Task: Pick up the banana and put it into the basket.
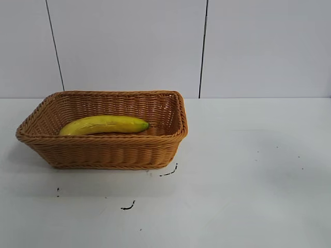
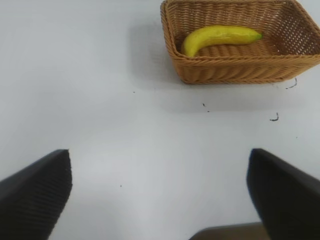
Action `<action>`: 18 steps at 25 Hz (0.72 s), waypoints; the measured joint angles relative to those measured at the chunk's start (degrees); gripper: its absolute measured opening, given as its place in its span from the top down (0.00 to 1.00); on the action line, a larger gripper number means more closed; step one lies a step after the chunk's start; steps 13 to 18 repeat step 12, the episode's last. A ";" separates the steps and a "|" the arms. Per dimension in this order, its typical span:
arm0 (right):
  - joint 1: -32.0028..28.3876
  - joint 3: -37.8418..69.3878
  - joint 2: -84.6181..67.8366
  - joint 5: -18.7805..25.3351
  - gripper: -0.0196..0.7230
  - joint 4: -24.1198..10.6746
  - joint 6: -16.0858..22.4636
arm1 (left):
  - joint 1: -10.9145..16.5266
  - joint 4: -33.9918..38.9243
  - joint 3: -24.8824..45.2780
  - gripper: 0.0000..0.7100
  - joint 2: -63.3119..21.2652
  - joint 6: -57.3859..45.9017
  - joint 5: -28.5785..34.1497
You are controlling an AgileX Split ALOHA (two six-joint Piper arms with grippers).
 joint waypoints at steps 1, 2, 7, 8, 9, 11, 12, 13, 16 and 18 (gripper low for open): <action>0.00 0.00 -1.26 0.00 0.04 0.00 0.00 | 0.00 0.00 0.00 0.03 0.00 0.00 0.00; 0.00 0.00 -2.55 -0.07 0.04 0.00 0.00 | 0.00 0.00 0.00 0.03 0.00 0.00 0.00; 0.00 0.07 -8.75 0.04 0.04 0.03 -0.01 | 0.00 0.00 0.00 0.03 0.00 0.00 0.00; 0.00 0.07 -9.05 0.04 0.04 0.07 -0.06 | 0.00 0.00 0.00 0.03 0.00 0.00 0.00; 0.00 0.07 -9.05 0.04 0.04 0.09 -0.06 | 0.00 0.00 0.00 0.03 0.00 0.00 0.00; 0.00 0.07 -9.05 0.04 0.04 0.29 -0.06 | 0.00 0.00 0.00 0.03 0.00 0.00 0.00; 0.00 0.07 -9.05 0.04 0.04 0.41 -0.06 | 0.00 0.00 0.00 0.03 0.00 0.00 0.00; 0.00 0.07 -9.05 0.04 0.04 0.41 -0.06 | 0.00 0.00 0.00 0.03 0.00 0.00 0.00; 0.00 0.07 -9.05 0.04 0.04 0.41 -0.06 | 0.00 0.00 0.00 0.03 0.00 0.00 0.00; 0.00 0.07 -9.05 0.04 0.04 0.41 -0.06 | 0.00 0.00 0.00 0.03 0.00 0.00 0.00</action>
